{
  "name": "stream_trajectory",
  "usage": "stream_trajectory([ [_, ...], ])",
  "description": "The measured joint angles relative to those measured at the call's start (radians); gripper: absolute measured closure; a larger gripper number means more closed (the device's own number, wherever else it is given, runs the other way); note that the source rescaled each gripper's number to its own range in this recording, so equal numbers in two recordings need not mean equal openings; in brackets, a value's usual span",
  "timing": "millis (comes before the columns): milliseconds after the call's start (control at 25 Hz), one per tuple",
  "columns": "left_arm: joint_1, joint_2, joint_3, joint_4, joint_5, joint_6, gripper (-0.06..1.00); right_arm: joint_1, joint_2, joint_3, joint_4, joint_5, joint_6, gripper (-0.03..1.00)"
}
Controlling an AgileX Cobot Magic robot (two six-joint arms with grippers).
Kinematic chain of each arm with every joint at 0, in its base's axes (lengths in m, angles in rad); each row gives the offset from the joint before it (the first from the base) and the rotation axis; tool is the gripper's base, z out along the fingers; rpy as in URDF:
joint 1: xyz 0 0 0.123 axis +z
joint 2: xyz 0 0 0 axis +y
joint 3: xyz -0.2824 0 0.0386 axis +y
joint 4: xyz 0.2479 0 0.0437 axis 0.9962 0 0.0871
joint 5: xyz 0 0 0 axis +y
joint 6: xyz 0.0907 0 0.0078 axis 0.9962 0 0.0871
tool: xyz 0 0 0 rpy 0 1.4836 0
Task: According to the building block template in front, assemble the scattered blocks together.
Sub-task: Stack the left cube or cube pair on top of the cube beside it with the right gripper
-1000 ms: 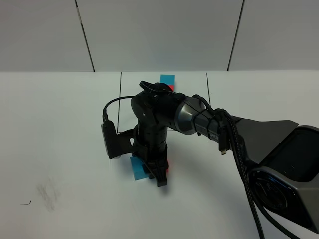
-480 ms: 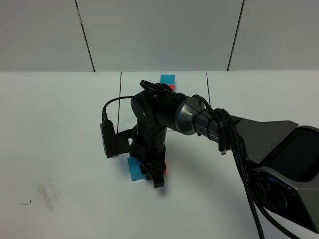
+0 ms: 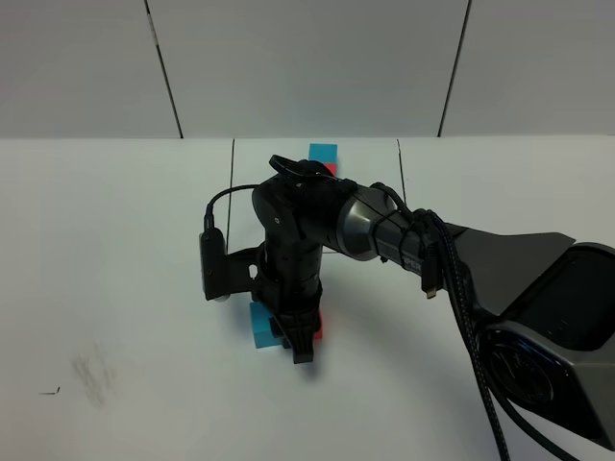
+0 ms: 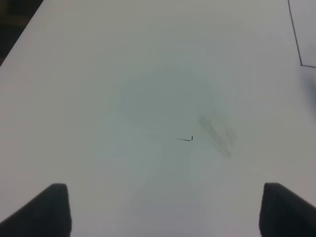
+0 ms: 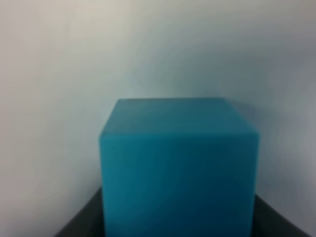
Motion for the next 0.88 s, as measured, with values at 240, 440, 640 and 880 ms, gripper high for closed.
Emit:
stream_trajectory([
  [240,0.000,0.000,0.000,0.000,0.000,0.000,-0.05,0.000,0.000,-0.037,-0.032,0.033,0.049,0.96],
  [440,0.000,0.000,0.000,0.000,0.000,0.000,-0.05,0.000,-0.001,-0.138,-0.012,0.079,0.072,0.96],
  [640,0.000,0.000,0.000,0.000,0.000,0.000,-0.05,0.000,-0.003,-0.231,-0.002,0.136,0.134,0.96],
  [880,0.000,0.000,0.000,0.000,0.000,0.000,-0.05,0.000,-0.003,-0.286,-0.004,0.155,0.294,0.96],
])
